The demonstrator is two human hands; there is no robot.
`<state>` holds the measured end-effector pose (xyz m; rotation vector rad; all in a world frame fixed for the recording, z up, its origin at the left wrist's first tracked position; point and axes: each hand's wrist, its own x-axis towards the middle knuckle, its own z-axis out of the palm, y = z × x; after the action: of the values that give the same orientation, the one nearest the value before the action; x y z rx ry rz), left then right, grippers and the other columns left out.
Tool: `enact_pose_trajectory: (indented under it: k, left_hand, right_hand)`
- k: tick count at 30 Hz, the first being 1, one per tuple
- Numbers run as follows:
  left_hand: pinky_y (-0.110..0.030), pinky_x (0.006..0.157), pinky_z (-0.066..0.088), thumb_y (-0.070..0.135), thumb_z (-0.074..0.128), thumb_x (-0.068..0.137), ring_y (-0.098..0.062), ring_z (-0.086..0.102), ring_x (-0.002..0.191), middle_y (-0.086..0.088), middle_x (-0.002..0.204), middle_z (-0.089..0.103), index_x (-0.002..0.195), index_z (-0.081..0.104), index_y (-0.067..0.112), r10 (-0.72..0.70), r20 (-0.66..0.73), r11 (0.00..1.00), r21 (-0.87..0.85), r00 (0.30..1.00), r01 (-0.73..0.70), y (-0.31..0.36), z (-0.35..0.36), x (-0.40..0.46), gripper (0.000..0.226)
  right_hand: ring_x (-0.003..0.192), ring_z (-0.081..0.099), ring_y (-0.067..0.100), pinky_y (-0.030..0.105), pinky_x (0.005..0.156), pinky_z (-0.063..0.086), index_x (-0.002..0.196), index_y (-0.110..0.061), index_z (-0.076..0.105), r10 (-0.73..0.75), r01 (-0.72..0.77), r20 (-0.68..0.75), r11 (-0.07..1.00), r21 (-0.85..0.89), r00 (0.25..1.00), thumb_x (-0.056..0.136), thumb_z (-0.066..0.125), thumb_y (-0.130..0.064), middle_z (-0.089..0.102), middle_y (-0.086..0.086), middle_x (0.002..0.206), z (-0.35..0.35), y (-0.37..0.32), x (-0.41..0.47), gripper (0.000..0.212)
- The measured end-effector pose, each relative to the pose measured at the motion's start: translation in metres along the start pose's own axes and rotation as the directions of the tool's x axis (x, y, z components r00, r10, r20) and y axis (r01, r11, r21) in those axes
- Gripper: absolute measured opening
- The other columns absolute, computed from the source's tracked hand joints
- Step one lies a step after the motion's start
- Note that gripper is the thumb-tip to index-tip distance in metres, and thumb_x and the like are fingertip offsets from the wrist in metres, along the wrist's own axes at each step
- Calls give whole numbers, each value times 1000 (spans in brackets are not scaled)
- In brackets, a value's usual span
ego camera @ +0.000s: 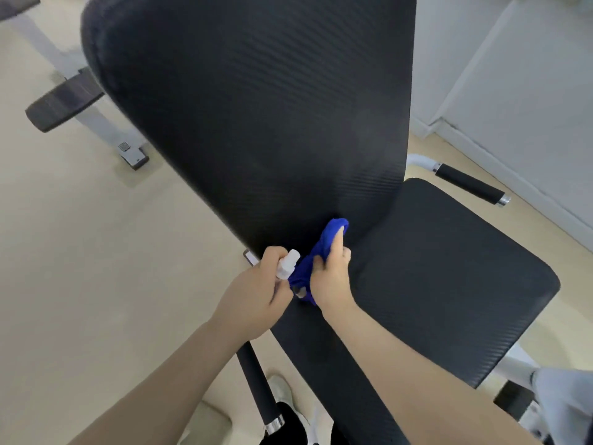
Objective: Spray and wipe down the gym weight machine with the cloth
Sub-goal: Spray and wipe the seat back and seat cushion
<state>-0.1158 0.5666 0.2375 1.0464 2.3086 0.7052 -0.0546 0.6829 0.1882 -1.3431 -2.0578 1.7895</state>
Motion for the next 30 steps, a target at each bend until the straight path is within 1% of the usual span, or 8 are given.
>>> enact_pose_trajectory:
  k: [5, 9, 13, 16, 18, 21, 25, 30]
  left_hand:
    - [-13, 64, 39, 25, 42, 98, -4, 51, 70, 15, 75, 48, 133, 26, 45, 42, 66, 992, -118, 997, -34, 1, -34, -11, 44]
    - [-16, 66, 44, 27, 41, 97, -6, 55, 78, 2, 81, 55, 122, 9, 66, 22, 22, 976, -219, 1000, -16, -9, -42, -16, 57]
    - [-15, 60, 46, 21, 39, 98, -14, 56, 63, -12, 71, 58, 122, 9, 66, 7, -17, 948, -319, 1000, -12, -16, -36, -24, 60]
    - [-12, 59, 46, 19, 43, 97, -10, 57, 58, -2, 66, 58, 119, 17, 67, -6, 39, 905, -424, 999, 22, -13, -35, -24, 59]
    - [-12, 59, 46, 17, 46, 96, -12, 58, 58, -4, 63, 59, 118, 24, 68, 0, 85, 886, -463, 996, 39, -8, -34, -22, 60]
    - [-12, 60, 48, 16, 48, 94, -15, 58, 56, -15, 64, 60, 120, 28, 66, 36, 106, 898, -440, 994, 14, 4, -27, -18, 60]
    - [-10, 64, 48, 16, 42, 96, -21, 58, 59, -17, 63, 57, 128, 22, 62, 121, 171, 946, -319, 978, -61, 27, -6, -7, 59]
    - [-45, 65, 52, 16, 35, 95, -22, 51, 60, -10, 69, 51, 132, 35, 38, 38, 176, 994, -103, 984, -20, 53, 36, 7, 43]
  right_hand:
    - [94, 43, 17, 25, 89, 38, 150, -22, 13, 0, 52, -311, 986, 157, 950, 93, 33, 3, 35, 6, 122, -42, -52, 52, 65]
    - [75, 40, 11, 13, 76, 32, 147, -24, 23, -200, 177, -402, 980, -92, 893, 89, 33, 10, 32, 2, 108, -16, -56, 39, 68]
    - [77, 44, 0, 6, 73, 35, 143, -21, 33, -373, 347, -134, 920, -182, 918, 89, 38, 10, 37, -4, 105, 32, -9, -25, 62]
    - [93, 49, 16, 17, 78, 38, 143, -18, 35, -431, 428, 73, 830, -357, 899, 89, 41, 9, 40, 4, 116, 19, 9, -35, 61]
    - [93, 46, 16, 17, 80, 37, 142, -19, 36, -348, 351, 74, 870, -346, 935, 91, 37, 8, 37, 1, 113, -8, 12, -30, 58]
    - [91, 45, 14, 20, 81, 40, 141, -24, 38, -190, 166, -64, 947, -274, 980, 92, 33, 8, 36, -3, 108, -54, 23, -34, 59]
    - [93, 48, 19, 21, 81, 38, 141, -26, 38, -79, 54, -42, 902, -429, 996, 92, 32, 6, 37, -4, 110, -100, 57, -57, 59]
    - [94, 51, 28, 32, 82, 43, 143, -26, 35, 35, -86, -120, 890, -448, 992, 91, 30, 6, 37, -1, 108, -131, 88, -79, 61]
